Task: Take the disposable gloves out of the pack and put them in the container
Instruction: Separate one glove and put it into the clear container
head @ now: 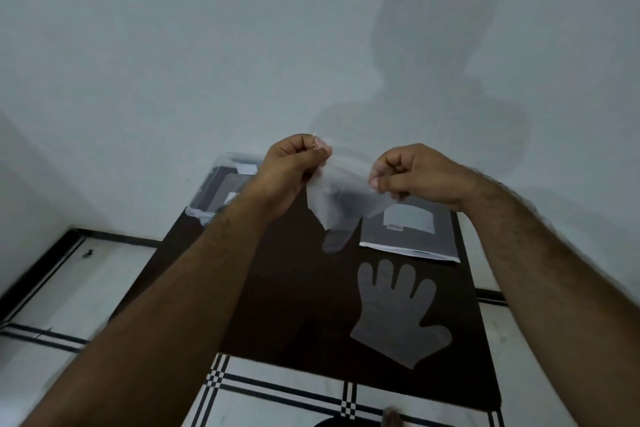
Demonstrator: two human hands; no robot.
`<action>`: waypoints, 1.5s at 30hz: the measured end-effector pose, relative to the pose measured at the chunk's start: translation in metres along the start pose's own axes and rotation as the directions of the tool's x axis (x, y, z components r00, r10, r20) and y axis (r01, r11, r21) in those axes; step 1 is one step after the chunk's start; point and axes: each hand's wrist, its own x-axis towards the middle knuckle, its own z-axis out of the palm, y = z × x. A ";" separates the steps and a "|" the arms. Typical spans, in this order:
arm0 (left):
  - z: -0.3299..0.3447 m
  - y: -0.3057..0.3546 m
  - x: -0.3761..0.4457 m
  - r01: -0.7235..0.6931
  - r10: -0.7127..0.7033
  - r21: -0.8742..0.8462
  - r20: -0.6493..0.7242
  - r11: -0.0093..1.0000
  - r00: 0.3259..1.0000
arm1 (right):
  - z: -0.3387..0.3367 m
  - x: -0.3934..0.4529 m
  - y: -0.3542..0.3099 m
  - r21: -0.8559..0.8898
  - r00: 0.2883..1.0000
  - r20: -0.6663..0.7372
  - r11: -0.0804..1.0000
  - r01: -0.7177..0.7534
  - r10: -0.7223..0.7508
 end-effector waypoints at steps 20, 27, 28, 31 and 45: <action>-0.171 0.003 0.070 0.058 0.005 0.258 -0.237 0.965 0.971 | 0.063 0.190 -0.014 0.124 0.998 -0.067 0.992 0.008 0.000; -0.259 -0.005 0.111 0.112 -0.054 0.279 -0.207 0.954 0.977 | 0.104 0.267 -0.017 0.131 0.984 -0.161 0.990 -0.057 0.078; -0.272 -0.005 0.118 0.113 -0.057 0.287 -0.196 0.951 0.979 | 0.111 0.278 -0.018 0.120 0.982 -0.167 0.991 -0.067 0.086; -0.317 -0.007 0.141 0.106 -0.046 0.333 -0.181 0.937 0.982 | 0.135 0.312 -0.022 0.082 0.975 -0.195 0.992 -0.094 0.109; -0.441 0.032 0.238 -0.151 0.170 0.435 -0.004 0.888 0.985 | 0.182 0.424 -0.077 -0.185 0.926 -0.364 0.982 0.036 -0.102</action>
